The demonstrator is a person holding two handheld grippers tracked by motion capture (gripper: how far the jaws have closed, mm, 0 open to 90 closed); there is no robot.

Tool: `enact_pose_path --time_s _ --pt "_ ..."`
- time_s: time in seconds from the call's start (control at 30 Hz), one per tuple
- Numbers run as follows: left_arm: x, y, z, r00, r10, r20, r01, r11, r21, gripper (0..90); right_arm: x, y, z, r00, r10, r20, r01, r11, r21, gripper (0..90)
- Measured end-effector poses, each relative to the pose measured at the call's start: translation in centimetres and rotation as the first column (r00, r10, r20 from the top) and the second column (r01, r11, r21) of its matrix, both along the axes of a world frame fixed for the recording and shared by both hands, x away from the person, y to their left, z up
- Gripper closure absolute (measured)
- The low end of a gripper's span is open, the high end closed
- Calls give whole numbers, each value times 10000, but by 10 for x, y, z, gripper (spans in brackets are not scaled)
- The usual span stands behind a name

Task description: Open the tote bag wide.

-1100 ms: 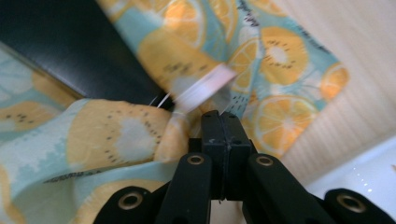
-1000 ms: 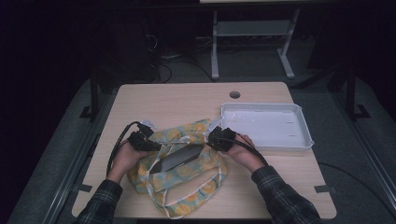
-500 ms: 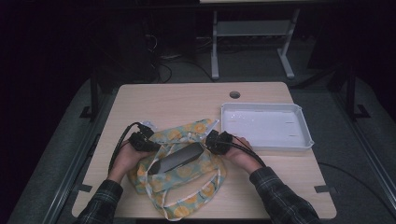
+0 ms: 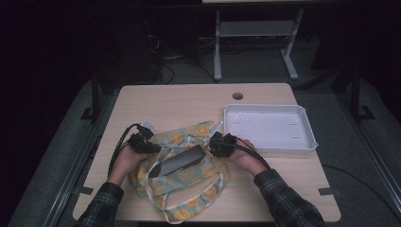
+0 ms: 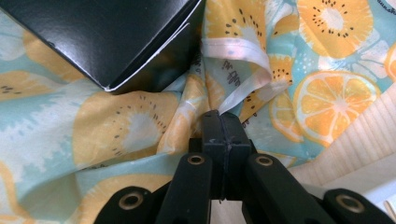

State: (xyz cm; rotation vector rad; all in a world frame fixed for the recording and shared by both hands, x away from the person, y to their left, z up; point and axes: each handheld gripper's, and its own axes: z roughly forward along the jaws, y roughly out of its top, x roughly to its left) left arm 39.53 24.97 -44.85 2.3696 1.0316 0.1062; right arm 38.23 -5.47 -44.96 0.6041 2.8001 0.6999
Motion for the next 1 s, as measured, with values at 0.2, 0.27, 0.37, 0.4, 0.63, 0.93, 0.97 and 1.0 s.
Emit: enact_pose_path --time_s 0.2,0.27,0.37,0.4,0.63,0.93,0.97,1.0 --pt "0 5 2 9998 120 142 -116 9995 -282 707 1 -5 2 9998 -134 -128 137 9995 271 818" --pt "-1 8 4 9996 201 201 -191 9986 -495 635 1 -8 4 9997 -190 -138 196 9987 480 781" --pt "-3 10 10 9990 325 316 -294 9950 -951 545 1 -13 9 9996 -238 -145 249 9965 797 709" --pt "-3 11 12 9982 380 467 -327 9935 -1095 526 0 -14 11 9994 -316 -171 331 9951 935 686" --pt "-8 15 34 9952 290 934 -126 9851 -1714 411 -4 -22 22 9991 -413 -17 411 9879 1494 567" --pt "-23 22 62 9916 295 1257 -4 9742 -2256 380 -10 -31 37 9989 -473 52 453 9788 1999 517" --pt "-26 23 64 9917 306 1250 -12 9735 -2288 380 -12 -31 38 9989 -467 48 448 9784 2018 514" --pt "-30 23 68 9919 261 1240 40 9716 -2365 386 -13 -32 39 9991 -426 61 404 9782 2037 510"
